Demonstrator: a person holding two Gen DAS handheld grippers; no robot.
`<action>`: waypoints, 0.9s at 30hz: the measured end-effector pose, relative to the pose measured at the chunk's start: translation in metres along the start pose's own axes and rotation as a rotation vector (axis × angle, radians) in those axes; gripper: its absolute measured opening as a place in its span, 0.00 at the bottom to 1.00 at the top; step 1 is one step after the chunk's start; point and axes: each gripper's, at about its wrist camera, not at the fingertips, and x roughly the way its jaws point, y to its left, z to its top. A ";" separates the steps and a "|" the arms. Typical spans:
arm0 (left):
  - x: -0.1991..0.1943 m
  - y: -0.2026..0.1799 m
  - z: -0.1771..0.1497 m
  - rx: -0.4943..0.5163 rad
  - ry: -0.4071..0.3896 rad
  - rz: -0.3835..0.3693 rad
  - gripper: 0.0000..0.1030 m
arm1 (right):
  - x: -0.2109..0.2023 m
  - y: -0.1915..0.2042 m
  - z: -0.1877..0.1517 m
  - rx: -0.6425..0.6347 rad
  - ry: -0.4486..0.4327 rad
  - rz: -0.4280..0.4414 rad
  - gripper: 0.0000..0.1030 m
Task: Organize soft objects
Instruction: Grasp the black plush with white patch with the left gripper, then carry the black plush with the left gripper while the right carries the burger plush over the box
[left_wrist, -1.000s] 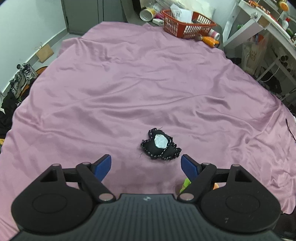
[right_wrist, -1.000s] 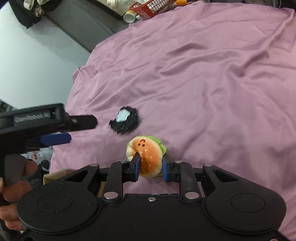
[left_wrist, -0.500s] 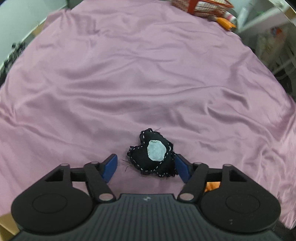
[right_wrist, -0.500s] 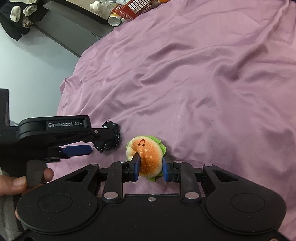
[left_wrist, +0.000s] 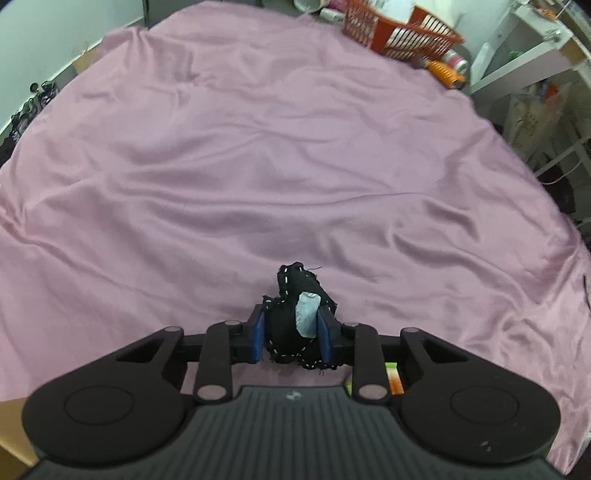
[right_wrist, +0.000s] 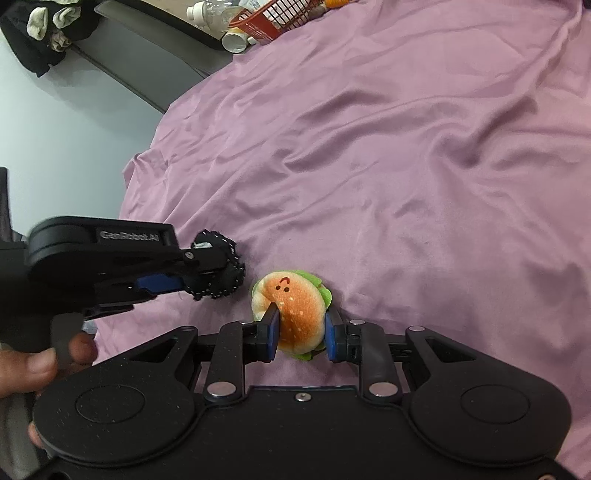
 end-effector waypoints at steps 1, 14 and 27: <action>-0.004 -0.001 -0.001 0.000 -0.008 -0.001 0.26 | -0.002 0.001 -0.001 -0.004 -0.003 -0.004 0.23; -0.062 0.005 -0.039 -0.016 -0.083 -0.001 0.26 | -0.040 0.021 -0.015 -0.080 -0.090 -0.040 0.23; -0.134 0.022 -0.089 -0.059 -0.172 0.005 0.27 | -0.087 0.038 -0.044 -0.141 -0.188 -0.038 0.23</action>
